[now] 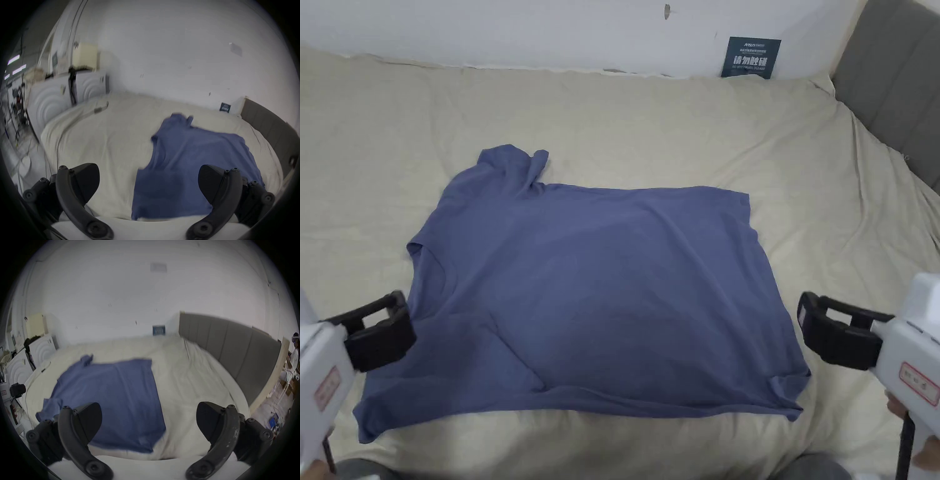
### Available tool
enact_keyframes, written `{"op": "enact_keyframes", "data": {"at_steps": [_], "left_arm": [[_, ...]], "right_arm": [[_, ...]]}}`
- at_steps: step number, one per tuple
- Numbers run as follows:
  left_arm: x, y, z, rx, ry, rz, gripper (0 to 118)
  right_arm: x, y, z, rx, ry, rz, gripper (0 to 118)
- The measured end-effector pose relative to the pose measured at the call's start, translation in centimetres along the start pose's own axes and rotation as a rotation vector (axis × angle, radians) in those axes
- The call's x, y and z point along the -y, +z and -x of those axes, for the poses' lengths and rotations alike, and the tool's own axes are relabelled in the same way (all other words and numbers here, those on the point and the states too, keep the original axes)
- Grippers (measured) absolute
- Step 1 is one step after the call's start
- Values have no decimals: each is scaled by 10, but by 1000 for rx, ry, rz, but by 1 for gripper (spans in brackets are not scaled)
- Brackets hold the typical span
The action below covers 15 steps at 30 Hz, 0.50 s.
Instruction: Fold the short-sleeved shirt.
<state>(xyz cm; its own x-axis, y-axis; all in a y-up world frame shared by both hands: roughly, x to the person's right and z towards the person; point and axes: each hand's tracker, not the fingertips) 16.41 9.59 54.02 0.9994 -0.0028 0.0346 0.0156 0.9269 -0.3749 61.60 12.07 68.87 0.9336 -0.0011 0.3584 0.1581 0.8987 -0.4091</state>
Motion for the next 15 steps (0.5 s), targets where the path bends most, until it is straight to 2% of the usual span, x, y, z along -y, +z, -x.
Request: {"op": "enact_keyframes", "data": {"at_steps": [3,6,7,9,10,12,13,14,15], "left_arm": [[-8,-1,-24,-1,-100,-110,118],[-13,3,-40,68,-119,-178,117],[-14,5,-44,84,-124,-197,113],[-15,9,-53,91,-143,-210,94],[-16,10,-57,95,-155,-209,82],[-16,10,-63,113,-176,-190,47],[-15,11,-66,118,-185,-176,30],[-13,10,-68,120,-189,-166,13],[-12,9,-69,124,-195,-159,9]], "right_arm": [[-9,5,20,10,27,-110,118],[-11,4,34,23,26,-138,118],[-11,5,38,18,18,-151,118],[-12,4,43,9,8,-161,116],[-12,5,47,-1,9,-156,108],[-11,5,51,-14,28,-150,70],[-10,5,54,-20,39,-156,49],[-9,5,56,-25,46,-154,22],[-9,5,58,-29,48,-147,17]]}}
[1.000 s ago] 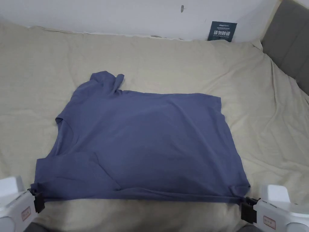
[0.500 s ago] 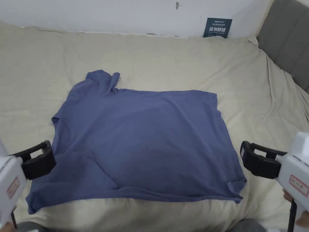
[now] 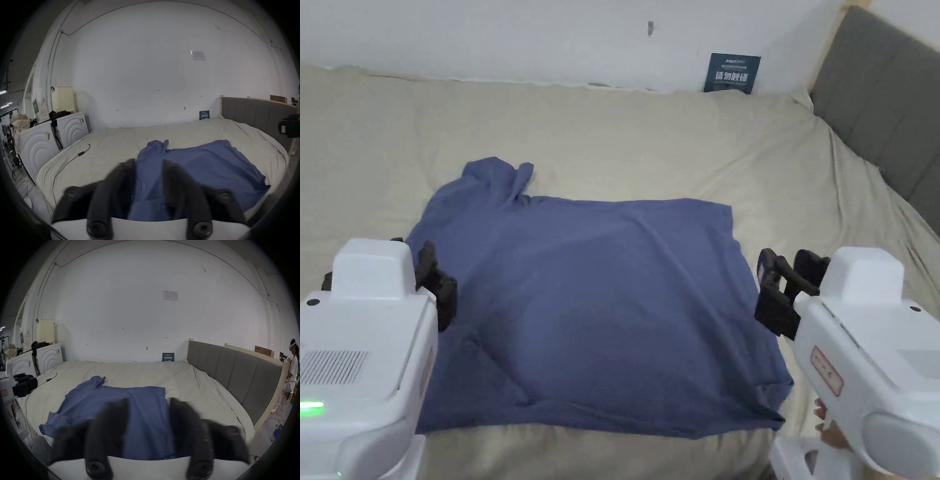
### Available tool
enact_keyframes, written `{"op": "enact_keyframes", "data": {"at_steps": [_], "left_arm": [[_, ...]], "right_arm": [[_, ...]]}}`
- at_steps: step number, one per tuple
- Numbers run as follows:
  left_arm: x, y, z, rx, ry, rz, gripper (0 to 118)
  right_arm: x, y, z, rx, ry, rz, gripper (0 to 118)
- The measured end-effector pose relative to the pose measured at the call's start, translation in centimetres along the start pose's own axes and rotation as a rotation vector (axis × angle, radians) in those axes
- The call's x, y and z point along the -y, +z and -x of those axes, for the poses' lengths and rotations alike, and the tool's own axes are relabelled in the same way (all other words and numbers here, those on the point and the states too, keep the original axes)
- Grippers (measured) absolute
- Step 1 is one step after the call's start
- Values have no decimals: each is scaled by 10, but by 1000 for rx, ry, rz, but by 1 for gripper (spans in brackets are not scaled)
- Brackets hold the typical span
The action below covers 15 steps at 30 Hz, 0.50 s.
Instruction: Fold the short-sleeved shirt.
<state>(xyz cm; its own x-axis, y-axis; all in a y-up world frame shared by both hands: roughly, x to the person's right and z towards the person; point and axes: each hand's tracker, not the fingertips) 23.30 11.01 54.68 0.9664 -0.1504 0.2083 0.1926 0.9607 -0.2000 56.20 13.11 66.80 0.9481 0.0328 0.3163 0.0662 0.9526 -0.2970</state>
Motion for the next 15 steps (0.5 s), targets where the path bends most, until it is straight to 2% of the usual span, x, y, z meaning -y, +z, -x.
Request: {"op": "enact_keyframes", "data": {"at_steps": [4,12,13,15], "left_arm": [[4,0,-1,22,35,53,0],[8,-12,15,15,95,154,0],[10,-17,22,16,117,177,3],[15,-28,33,9,119,274,26]], "right_arm": [[2,-3,-2,-28,-23,24,2],[7,-6,-7,-51,-45,57,1],[8,-7,-6,-52,-48,64,1],[11,-9,-7,-55,-50,80,1]]}}
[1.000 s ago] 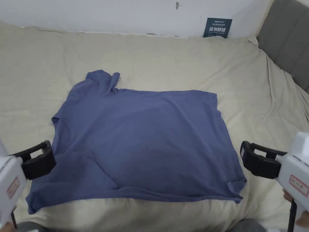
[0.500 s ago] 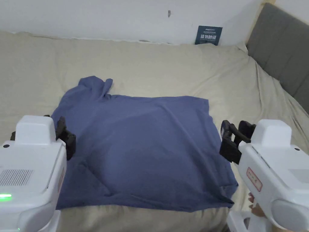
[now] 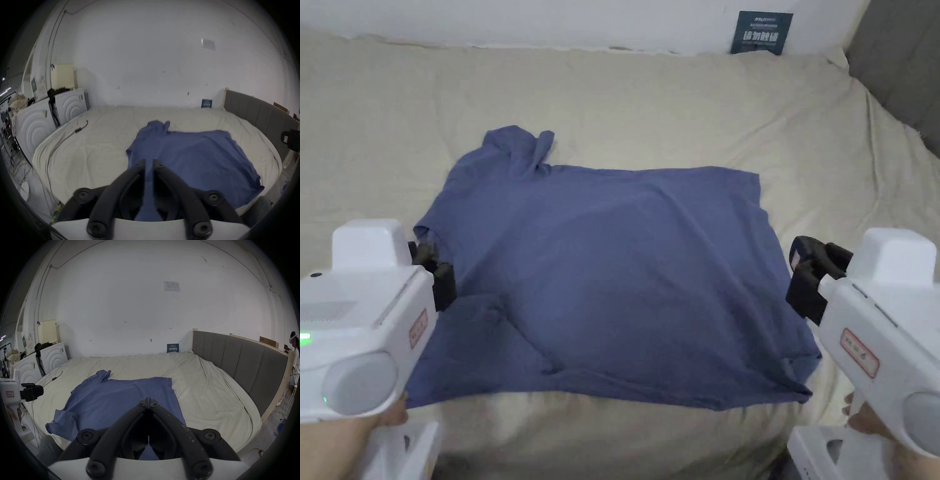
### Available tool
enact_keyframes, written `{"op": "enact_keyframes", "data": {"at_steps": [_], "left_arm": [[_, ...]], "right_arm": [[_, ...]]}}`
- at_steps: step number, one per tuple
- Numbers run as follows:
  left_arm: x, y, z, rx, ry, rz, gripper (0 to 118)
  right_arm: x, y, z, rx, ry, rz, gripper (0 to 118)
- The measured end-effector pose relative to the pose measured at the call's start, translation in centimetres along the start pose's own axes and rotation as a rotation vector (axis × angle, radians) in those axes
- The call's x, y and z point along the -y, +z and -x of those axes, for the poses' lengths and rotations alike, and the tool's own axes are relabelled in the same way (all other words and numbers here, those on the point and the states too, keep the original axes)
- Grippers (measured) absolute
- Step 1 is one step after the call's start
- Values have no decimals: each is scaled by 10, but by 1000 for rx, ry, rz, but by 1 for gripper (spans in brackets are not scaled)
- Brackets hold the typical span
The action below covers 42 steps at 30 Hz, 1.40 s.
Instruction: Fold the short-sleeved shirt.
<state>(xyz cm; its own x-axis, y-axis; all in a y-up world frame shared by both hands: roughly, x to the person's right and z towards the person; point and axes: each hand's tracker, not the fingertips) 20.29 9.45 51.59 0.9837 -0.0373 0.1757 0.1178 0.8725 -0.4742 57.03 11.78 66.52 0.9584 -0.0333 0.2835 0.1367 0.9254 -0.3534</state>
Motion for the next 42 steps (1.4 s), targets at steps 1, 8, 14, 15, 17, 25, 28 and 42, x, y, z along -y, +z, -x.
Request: {"op": "enact_keyframes", "data": {"at_steps": [1,8,14,15,17,25,28,42], "left_arm": [[-1,-7,7,-16,19,61,47],[27,-33,50,-36,51,322,118],[71,-50,65,-48,36,543,113],[78,-54,63,-52,18,564,111],[89,-60,62,-44,-6,576,105],[94,-65,66,71,115,595,3],[83,-48,67,79,96,551,3],[57,-23,59,34,137,438,3]], "right_arm": [[2,-1,-1,-2,1,9,1],[14,-9,-2,-6,16,70,1],[21,-17,-2,-2,26,111,1],[22,-18,-2,4,15,121,1],[24,-19,-4,4,-9,129,1],[35,-22,-18,32,-94,211,1],[40,-31,-30,57,-74,323,4],[109,-99,-61,177,-78,753,67]]}}
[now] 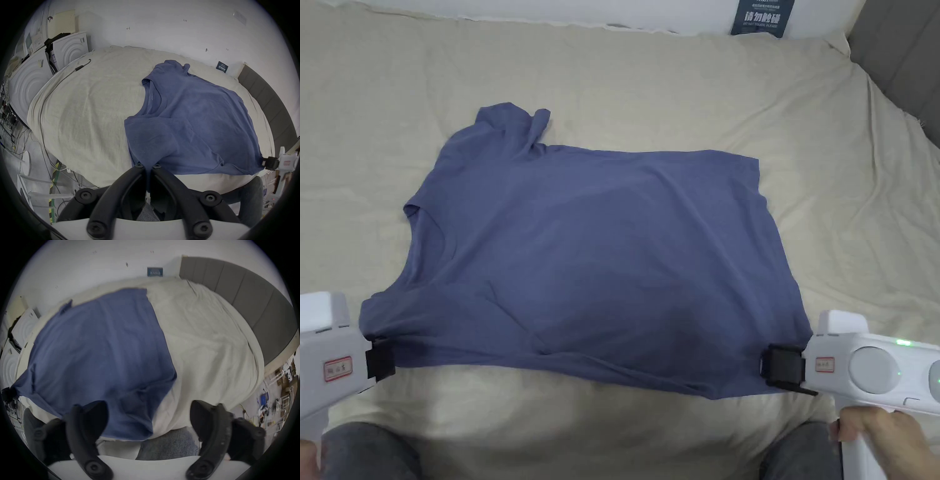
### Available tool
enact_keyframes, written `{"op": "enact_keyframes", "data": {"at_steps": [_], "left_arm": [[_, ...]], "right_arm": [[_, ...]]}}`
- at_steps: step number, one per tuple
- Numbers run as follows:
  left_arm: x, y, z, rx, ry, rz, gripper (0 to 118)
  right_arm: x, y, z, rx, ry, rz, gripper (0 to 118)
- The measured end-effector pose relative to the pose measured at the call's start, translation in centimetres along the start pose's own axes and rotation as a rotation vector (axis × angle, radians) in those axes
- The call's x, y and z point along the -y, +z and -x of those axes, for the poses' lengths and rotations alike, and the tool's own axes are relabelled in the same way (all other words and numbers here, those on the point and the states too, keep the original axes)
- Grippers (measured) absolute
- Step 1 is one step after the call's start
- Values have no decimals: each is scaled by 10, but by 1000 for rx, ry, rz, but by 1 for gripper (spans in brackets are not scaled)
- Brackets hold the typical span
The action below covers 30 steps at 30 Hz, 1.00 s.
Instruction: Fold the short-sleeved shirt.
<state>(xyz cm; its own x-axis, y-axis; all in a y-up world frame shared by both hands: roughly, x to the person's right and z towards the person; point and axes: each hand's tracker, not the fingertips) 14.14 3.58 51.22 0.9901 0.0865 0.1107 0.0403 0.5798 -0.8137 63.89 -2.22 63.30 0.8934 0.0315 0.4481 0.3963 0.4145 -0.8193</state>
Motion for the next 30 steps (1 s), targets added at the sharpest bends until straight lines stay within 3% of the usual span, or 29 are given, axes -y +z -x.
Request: {"op": "enact_keyframes", "data": {"at_steps": [2,5,6,11,17,25,28,30], "left_arm": [[1,1,-1,-5,5,-4,3],[1,-1,-5,-6,10,2,3],[1,0,-5,-15,9,6,3],[-13,10,0,-12,77,-5,3],[-70,13,4,14,154,-85,3],[-172,-63,-23,18,214,-88,4],[-194,-100,-34,9,223,-71,4],[-202,-127,-38,-38,211,-35,17]], "right_arm": [[5,-2,-6,-13,-43,-13,22],[12,10,-14,-89,-116,-42,15],[12,14,-16,-94,-122,-54,7],[1,49,-26,-148,-97,-98,6],[-62,72,-34,-251,-218,-150,6],[-178,20,3,-170,-186,-98,6],[-210,-17,9,-161,-263,-27,6],[-225,-39,13,-162,-300,-2,8]]}}
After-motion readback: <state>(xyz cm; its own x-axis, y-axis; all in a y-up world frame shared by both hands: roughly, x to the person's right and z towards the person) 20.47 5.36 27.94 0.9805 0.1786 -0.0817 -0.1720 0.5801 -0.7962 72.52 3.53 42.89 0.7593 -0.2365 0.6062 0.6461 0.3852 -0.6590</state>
